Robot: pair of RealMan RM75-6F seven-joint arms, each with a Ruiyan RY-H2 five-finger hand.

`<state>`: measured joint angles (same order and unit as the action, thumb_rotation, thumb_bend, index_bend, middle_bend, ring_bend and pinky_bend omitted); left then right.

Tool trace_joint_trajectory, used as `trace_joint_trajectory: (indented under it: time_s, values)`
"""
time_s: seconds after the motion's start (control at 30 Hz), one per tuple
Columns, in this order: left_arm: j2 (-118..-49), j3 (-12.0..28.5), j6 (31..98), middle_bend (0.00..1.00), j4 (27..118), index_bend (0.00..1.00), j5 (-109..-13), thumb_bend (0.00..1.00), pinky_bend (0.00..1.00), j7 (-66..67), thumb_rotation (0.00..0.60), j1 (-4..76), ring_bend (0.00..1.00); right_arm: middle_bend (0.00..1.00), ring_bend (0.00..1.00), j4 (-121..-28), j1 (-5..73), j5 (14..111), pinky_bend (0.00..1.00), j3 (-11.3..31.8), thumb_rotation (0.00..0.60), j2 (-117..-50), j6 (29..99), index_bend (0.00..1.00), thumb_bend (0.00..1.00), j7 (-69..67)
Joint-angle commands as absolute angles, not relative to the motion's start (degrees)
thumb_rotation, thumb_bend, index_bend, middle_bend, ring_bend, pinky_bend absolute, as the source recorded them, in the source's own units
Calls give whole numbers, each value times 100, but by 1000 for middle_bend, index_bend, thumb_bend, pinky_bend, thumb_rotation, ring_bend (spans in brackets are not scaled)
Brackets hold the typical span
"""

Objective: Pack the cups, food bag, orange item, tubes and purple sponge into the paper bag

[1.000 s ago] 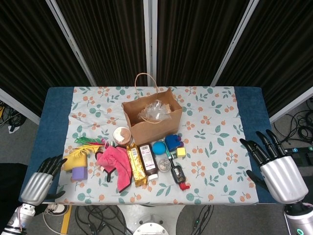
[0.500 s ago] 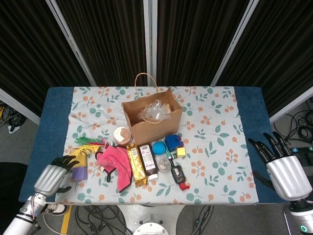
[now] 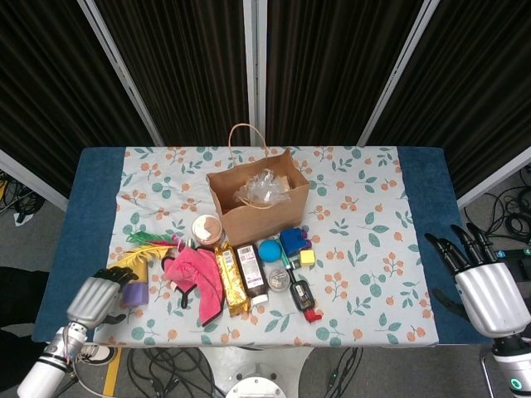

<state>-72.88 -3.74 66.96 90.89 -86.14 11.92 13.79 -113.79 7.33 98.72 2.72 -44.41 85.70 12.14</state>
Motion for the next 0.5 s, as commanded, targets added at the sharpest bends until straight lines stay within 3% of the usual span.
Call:
trace_joint_trajectory:
  time_s: [0.03,0.5]
  values:
    - [-7385,-364,6629,331,8975,330,-8534,95,273,1159,600,1403,235,247,61,-11364,733,9848,0,277,600,-4452,8557,101,52,1211]
    - [-7662,-282,6603,390,8661,378,-8448,113,301,1096,600,1498,310,251,61,-11305,739,9706,0,287,600,-4479,8460,100,54,1197]
